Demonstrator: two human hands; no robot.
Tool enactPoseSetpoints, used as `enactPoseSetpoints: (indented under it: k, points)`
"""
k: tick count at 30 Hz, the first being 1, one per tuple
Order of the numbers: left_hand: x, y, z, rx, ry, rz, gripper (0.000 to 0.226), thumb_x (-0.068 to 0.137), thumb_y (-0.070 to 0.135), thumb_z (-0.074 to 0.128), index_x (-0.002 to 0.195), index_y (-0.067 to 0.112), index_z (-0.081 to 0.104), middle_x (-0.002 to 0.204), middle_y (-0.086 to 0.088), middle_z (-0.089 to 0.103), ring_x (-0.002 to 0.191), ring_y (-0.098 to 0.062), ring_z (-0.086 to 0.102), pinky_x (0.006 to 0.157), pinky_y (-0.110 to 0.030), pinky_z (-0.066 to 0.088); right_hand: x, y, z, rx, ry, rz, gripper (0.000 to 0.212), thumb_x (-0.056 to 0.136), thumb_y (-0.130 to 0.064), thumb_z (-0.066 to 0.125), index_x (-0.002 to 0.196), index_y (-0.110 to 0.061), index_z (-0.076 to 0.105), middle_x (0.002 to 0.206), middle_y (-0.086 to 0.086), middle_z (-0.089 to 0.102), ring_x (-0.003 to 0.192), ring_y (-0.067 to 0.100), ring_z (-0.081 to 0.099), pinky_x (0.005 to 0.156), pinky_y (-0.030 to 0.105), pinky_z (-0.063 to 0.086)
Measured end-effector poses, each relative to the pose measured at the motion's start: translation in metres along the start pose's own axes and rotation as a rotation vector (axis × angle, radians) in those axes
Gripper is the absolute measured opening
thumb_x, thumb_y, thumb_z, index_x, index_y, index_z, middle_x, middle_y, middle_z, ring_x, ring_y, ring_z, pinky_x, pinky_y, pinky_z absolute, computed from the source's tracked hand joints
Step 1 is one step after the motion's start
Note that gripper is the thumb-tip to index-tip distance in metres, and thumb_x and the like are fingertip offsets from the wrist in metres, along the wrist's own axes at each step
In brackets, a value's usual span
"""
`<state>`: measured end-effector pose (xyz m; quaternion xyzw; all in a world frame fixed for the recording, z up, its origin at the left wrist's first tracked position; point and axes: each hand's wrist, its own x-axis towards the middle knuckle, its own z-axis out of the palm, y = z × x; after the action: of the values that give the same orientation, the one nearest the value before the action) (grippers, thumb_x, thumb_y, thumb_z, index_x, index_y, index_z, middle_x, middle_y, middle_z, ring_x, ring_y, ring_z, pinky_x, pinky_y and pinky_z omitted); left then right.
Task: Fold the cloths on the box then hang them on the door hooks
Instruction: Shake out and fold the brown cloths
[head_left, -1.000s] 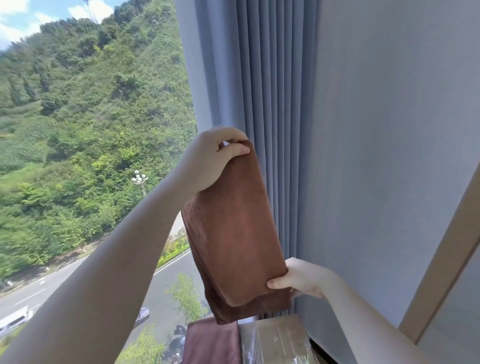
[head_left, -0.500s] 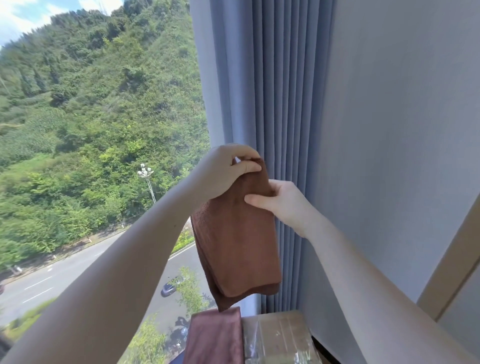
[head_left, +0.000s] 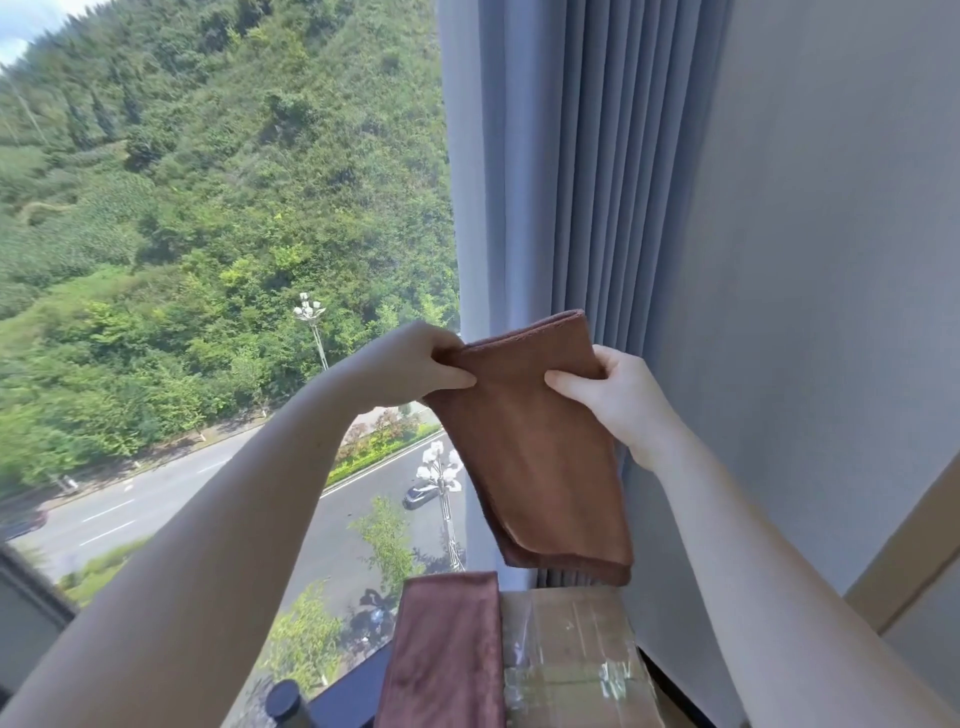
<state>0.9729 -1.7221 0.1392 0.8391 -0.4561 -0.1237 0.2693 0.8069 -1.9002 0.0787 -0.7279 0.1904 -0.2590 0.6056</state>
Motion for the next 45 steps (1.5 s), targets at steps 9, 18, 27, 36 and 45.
enactPoseSetpoints:
  k: [9, 18, 27, 36, 45]
  points:
    - [-0.027, -0.020, -0.010, -0.048, 0.057, -0.035, 0.010, 0.083, 0.023, 0.082, 0.091, 0.025, 0.076, 0.082, 0.002, 0.076, 0.071, -0.011, 0.072, 0.071, -0.025, 0.054, -0.022, 0.002, 0.014, -0.021, -0.043, -0.047, 0.016, 0.091, -0.018, 0.077, 0.099, -0.033, 0.078, 0.097, -0.018, 0.079, 0.095, -0.004, 0.072, 0.078, 0.007, 0.051]
    - [-0.094, -0.053, 0.010, -0.129, -0.027, -0.122, 0.010, 0.081, 0.024, 0.084, 0.087, 0.030, 0.078, 0.080, 0.011, 0.075, 0.075, -0.006, 0.069, 0.075, -0.023, 0.050, -0.066, 0.013, 0.025, -0.163, -0.330, 0.099, 0.019, 0.092, -0.018, 0.077, 0.107, -0.029, 0.078, 0.101, -0.010, 0.080, 0.096, 0.005, 0.075, 0.086, 0.022, 0.060]
    - [-0.132, -0.069, 0.029, -0.119, -0.412, -0.266, 0.014, 0.085, 0.008, 0.080, 0.095, 0.017, 0.077, 0.087, 0.002, 0.080, 0.083, -0.014, 0.077, 0.075, -0.022, 0.060, -0.099, 0.038, 0.047, -0.367, -0.633, 0.303, 0.015, 0.091, -0.016, 0.075, 0.104, -0.020, 0.080, 0.099, 0.001, 0.080, 0.096, 0.018, 0.076, 0.086, 0.034, 0.062]
    - [-0.163, -0.084, 0.052, -0.158, -0.570, -0.283, 0.017, 0.086, 0.007, 0.078, 0.095, 0.021, 0.075, 0.090, 0.004, 0.080, 0.085, -0.018, 0.077, 0.081, -0.030, 0.062, -0.129, 0.062, 0.055, -0.404, -0.768, 0.383, 0.011, 0.091, -0.021, 0.076, 0.100, -0.023, 0.080, 0.094, -0.003, 0.078, 0.090, 0.013, 0.075, 0.080, 0.024, 0.060]
    - [-0.143, -0.118, 0.071, -0.141, -0.518, -0.266, 0.012, 0.090, 0.018, 0.075, 0.099, 0.026, 0.075, 0.094, 0.008, 0.079, 0.087, -0.014, 0.077, 0.092, -0.039, 0.060, -0.115, 0.098, 0.071, -0.431, -0.568, 0.411, 0.007, 0.090, -0.029, 0.074, 0.088, -0.023, 0.076, 0.074, -0.007, 0.061, 0.065, 0.011, 0.053, 0.062, 0.023, 0.039]
